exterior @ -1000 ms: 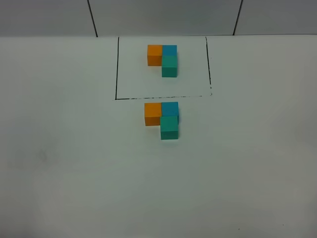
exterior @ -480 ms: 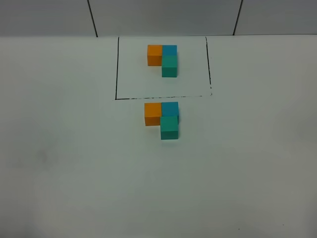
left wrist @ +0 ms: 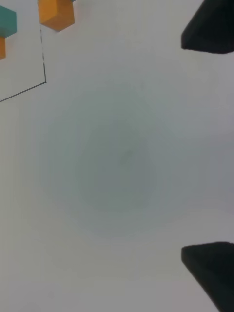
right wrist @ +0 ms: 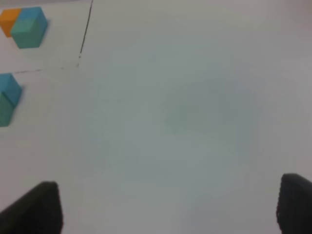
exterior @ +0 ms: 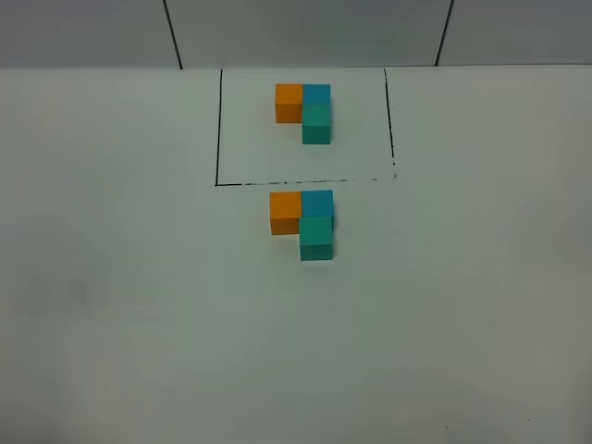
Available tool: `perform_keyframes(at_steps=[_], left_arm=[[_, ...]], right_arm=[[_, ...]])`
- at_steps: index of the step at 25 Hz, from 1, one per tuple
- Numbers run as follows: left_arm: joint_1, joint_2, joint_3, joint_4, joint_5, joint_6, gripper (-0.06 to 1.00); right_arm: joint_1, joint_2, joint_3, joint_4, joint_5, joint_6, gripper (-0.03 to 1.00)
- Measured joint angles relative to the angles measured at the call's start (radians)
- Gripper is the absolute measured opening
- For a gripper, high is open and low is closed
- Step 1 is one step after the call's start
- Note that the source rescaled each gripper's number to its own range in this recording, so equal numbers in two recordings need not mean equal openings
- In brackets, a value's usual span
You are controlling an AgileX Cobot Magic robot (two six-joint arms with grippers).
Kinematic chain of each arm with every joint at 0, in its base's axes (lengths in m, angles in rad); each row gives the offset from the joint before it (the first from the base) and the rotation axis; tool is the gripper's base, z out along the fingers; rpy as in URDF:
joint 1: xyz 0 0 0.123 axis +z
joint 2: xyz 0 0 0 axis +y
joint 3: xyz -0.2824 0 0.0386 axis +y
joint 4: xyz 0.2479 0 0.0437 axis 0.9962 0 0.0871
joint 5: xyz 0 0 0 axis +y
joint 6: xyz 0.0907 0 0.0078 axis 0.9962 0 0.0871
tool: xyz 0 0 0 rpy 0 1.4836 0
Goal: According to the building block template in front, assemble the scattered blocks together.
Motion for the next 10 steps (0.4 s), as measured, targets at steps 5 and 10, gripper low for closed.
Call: perform_keyframes(at_steps=[5, 10], left_arm=[[0.0, 0.0, 0.0, 0.0, 0.0, 0.0, 0.76], [0.0, 0.0, 0.0, 0.0, 0.0, 0.0, 0.76]], right_arm=[[0.0, 0.0, 0.0, 0.0, 0.0, 0.001, 0.78], [0.0, 0.0, 0.0, 0.0, 0.0, 0.001, 0.78]])
